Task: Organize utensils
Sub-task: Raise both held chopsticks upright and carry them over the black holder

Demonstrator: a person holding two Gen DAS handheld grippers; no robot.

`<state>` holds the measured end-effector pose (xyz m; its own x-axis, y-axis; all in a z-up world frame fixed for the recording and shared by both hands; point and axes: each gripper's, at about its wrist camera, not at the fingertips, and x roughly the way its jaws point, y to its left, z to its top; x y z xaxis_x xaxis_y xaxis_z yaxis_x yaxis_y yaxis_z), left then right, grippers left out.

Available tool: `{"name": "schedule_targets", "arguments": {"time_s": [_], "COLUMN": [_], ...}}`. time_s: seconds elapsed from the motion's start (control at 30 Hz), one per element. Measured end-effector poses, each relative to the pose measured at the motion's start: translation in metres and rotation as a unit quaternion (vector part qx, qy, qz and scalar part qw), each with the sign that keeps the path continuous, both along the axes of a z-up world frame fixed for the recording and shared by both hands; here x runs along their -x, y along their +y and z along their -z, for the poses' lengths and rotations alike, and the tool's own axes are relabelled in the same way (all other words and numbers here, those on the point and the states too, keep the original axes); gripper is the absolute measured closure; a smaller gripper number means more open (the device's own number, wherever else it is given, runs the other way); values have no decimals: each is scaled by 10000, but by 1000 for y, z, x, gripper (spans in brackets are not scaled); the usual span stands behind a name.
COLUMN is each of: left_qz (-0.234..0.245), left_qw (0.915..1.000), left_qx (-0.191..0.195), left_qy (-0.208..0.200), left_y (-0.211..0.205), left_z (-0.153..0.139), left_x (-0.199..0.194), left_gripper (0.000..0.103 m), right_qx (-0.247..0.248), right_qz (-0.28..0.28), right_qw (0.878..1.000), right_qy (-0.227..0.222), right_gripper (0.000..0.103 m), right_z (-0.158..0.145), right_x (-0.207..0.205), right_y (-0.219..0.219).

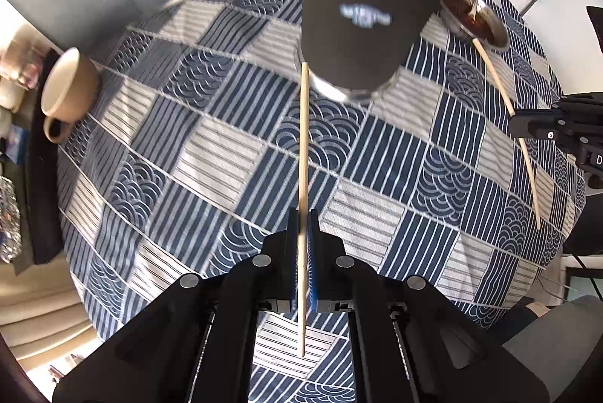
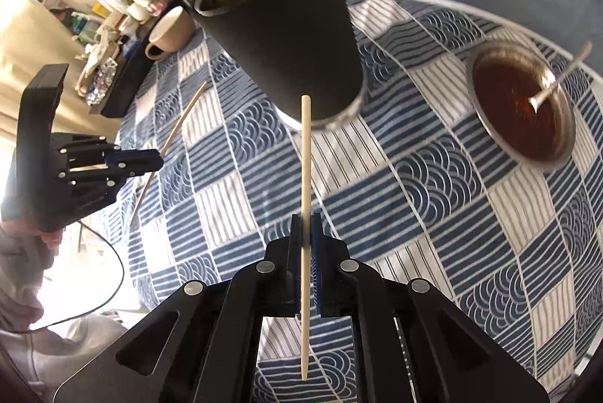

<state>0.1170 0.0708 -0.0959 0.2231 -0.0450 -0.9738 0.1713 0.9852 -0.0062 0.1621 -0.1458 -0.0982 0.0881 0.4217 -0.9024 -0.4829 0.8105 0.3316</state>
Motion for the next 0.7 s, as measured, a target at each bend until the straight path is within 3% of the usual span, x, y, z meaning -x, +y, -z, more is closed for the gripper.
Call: {"name": "schedule_targets", "arguments": {"time_s": [0.47, 0.7], "left_qz": [129, 148], "left_qw": [9971, 9943], "left_qx": [-221, -304], "left_qy": [-720, -1007], "left_y": [-16, -13], "left_z": [-65, -94], "left_x": [-23, -43], "left_gripper": [98, 98], "right_qx": [-189, -343], "right_qz": [-170, -263], "right_qw": [9969, 9953], "right_qy": [-744, -872], "right_gripper": [98, 98], "right_z": [-66, -89], "right_x": [-31, -54], "right_y": [14, 19]}}
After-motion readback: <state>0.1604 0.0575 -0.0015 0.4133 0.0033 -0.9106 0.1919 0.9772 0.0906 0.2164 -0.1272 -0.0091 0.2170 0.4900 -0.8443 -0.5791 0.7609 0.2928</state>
